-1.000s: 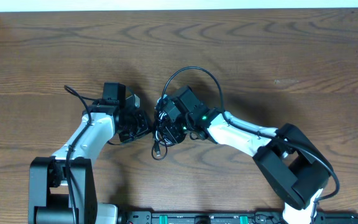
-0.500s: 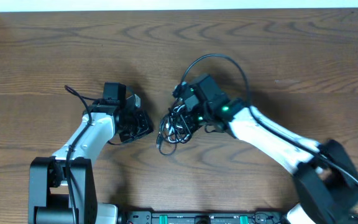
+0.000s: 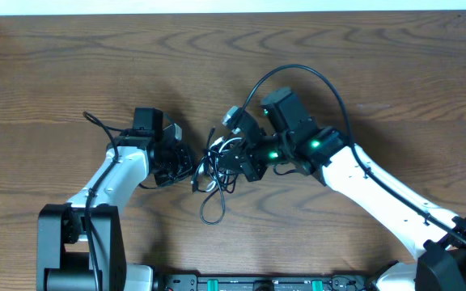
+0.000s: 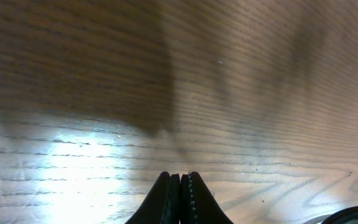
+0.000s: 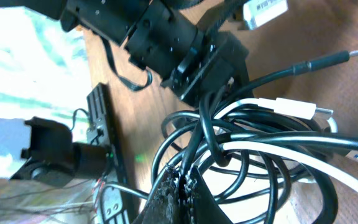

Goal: Untangle cables

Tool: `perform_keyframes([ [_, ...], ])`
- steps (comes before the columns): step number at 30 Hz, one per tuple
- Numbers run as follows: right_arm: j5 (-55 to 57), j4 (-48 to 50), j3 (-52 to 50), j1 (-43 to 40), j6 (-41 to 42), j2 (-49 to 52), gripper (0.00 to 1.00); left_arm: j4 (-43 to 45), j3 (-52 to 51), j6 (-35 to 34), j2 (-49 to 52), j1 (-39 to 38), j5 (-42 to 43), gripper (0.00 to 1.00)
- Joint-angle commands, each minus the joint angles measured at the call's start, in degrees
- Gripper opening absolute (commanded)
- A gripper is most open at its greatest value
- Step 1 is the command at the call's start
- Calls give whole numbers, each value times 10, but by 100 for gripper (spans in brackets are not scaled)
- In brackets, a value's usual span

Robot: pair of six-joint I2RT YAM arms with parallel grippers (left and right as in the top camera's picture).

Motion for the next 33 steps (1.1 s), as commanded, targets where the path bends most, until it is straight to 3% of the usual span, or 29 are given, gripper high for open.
perform_keyframes([
  [1, -45, -11, -5, -15, -27, -2, 1, -4, -3, 7, 3, 11, 2, 8],
  [18, -49, -5, -25, -19, -21, 118, 1, -6, -3, 8, 3, 12, 2, 8],
  [23, 35, -91, -24, -45, -21, 127, 13, -6, -3, 7, 3, 12, 2, 8],
  [33, 203, -185, -24, -72, -21, 127, 20, -6, -3, 7, 3, 12, 2, 8],
])
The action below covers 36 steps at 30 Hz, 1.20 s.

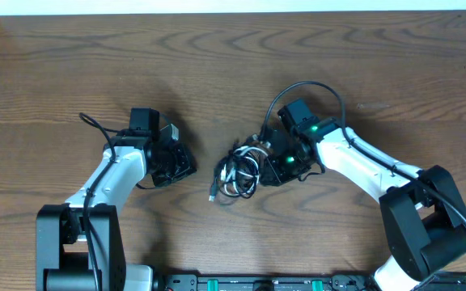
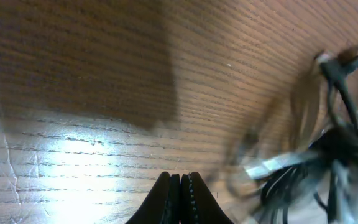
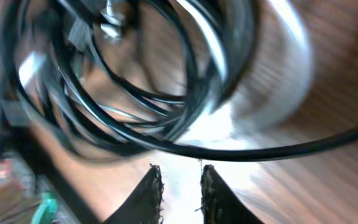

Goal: Untangle cables

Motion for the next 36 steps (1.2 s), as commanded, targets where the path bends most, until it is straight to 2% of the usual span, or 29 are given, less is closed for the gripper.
perform_keyframes([
  [1, 75, -16, 0, 0, -4, 4, 21, -1, -3, 8, 3, 2, 3, 8],
  [6, 61, -64, 33, -6, -8, -15, 28, -1, -3, 8, 3, 2, 2, 8],
  [11, 54, -61, 81, 7, -19, -48, 37, -1, -3, 8, 3, 2, 2, 8],
  [17, 73, 46, 91, 49, -24, -47, 45, -1, -3, 8, 3, 2, 2, 8],
  [24, 193, 129, 91, 114, -24, -22, 54, -1, -3, 8, 3, 2, 2, 8],
  [27, 229, 154, 91, 133, -22, 6, 56, -1, -3, 8, 3, 2, 2, 8],
  [36, 229, 231, 91, 145, -22, 111, 57, -1, -3, 8, 3, 2, 2, 8],
])
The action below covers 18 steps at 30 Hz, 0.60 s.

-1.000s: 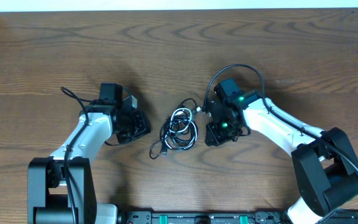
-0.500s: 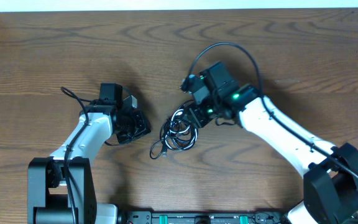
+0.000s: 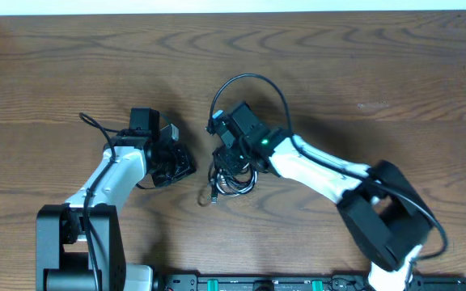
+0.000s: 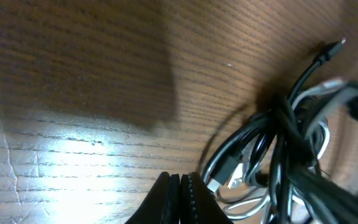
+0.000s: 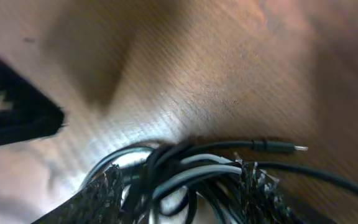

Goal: Untangle cables

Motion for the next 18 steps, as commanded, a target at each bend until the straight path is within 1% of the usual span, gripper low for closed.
perform_keyframes([
  [1, 17, 5, 3, 3, -3, 30, 56, -1, -3, 7, 3, 2, 2, 8],
  [3, 17, -5, 3, 3, -3, 36, 54, -1, -3, 7, 3, 2, 2, 8],
  [4, 18, -11, 3, 2, -3, 36, 51, -1, -3, 7, 3, 2, 2, 8],
  [5, 20, -18, 3, 2, -3, 36, 45, -1, -3, 7, 3, 2, 2, 8],
  [6, 25, -23, 3, 1, -3, 36, 33, -1, -3, 7, 3, 2, 2, 8],
  [7, 29, -27, 3, 1, -3, 34, 17, -1, -3, 7, 3, 2, 2, 8],
  [9, 24, -26, 4, 0, -2, 28, 1, -1, -3, 7, 3, 2, 2, 8],
  [15, -37, -24, 19, -14, 4, -49, 1, -1, -3, 7, 3, 2, 2, 8],
  [18, -96, -29, 19, -30, 4, -101, 1, -2, -3, 7, 3, 2, 3, 8],
])
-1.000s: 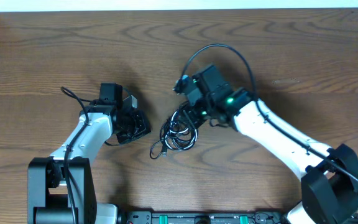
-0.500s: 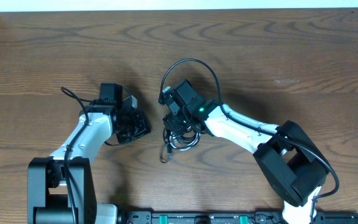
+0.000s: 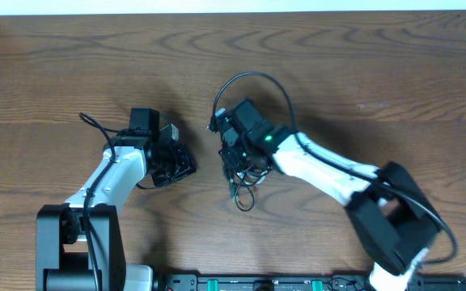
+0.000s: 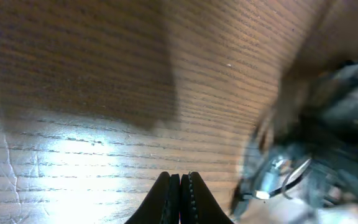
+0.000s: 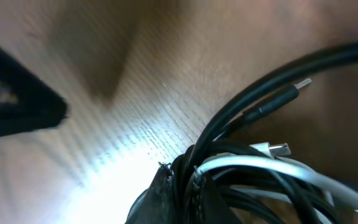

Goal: Untangle cables

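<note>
The tangled bundle of black and white cables (image 3: 243, 179) hangs at mid-table, a loose end trailing toward the front. My right gripper (image 3: 235, 160) is over it, shut on black strands of the bundle (image 5: 229, 186). A white cable (image 5: 260, 163) and a black plug (image 5: 277, 99) show just past the right gripper (image 5: 180, 182). My left gripper (image 3: 187, 166) stays to the left of the bundle, shut with nothing in it (image 4: 180, 185). In the left wrist view the bundle (image 4: 316, 130) is a blur at the right.
The brown wooden table (image 3: 71, 65) runs wide on all sides of the arms. The right arm's own black lead (image 3: 253, 79) loops above its wrist. A dark rail (image 3: 257, 283) lies along the front edge.
My right gripper was open around the bundle and is now shut on its black strands. The bundle has shifted slightly right, its loose end now trailing toward the front. The left arm is unmoved.
First my right gripper held the bundle next to the left gripper. Then the bundle lay on the table with the right gripper open beside it. Later the gripper stood open over the bundle from the far side, and now it is shut on it.
</note>
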Tool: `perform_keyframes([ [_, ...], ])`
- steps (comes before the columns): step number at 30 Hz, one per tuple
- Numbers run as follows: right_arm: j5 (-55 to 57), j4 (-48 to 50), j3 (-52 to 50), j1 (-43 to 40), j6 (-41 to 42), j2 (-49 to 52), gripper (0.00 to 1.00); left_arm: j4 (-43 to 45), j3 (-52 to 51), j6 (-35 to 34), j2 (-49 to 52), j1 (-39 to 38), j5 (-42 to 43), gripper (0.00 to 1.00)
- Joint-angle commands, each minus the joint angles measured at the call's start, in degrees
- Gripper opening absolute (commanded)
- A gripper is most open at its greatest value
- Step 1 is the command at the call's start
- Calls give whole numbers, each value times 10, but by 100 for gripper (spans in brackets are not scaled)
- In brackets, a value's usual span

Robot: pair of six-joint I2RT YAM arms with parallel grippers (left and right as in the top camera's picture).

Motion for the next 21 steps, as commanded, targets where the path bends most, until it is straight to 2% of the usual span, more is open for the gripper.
perform_keyframes([
  [1, -88, -2, 12, -22, 2, -90, 1, -2, -3, 7, 3, 2, 3, 8],
  [6, -193, -52, 12, -61, 2, -143, 1, -4, -3, 10, 3, 2, 24, 8],
  [8, -226, -76, 11, -74, -3, -147, 1, -4, -3, 36, 3, 2, 59, 8],
  [10, -299, -106, 10, -90, -44, -146, 1, -4, -3, 82, 3, 5, 115, 8],
  [14, -516, -182, 7, -122, -213, -144, 1, -11, -3, 201, 2, 23, 261, 8],
  [16, -559, -225, 7, -138, -275, -144, 1, -35, -3, 293, 2, 35, 357, 9],
  [18, -569, -255, 7, -151, -304, -144, 1, -70, -3, 381, 2, 41, 434, 16],
  [21, -595, -275, 6, -162, -311, -144, 1, -98, -3, 445, -2, 41, 462, 17],
])
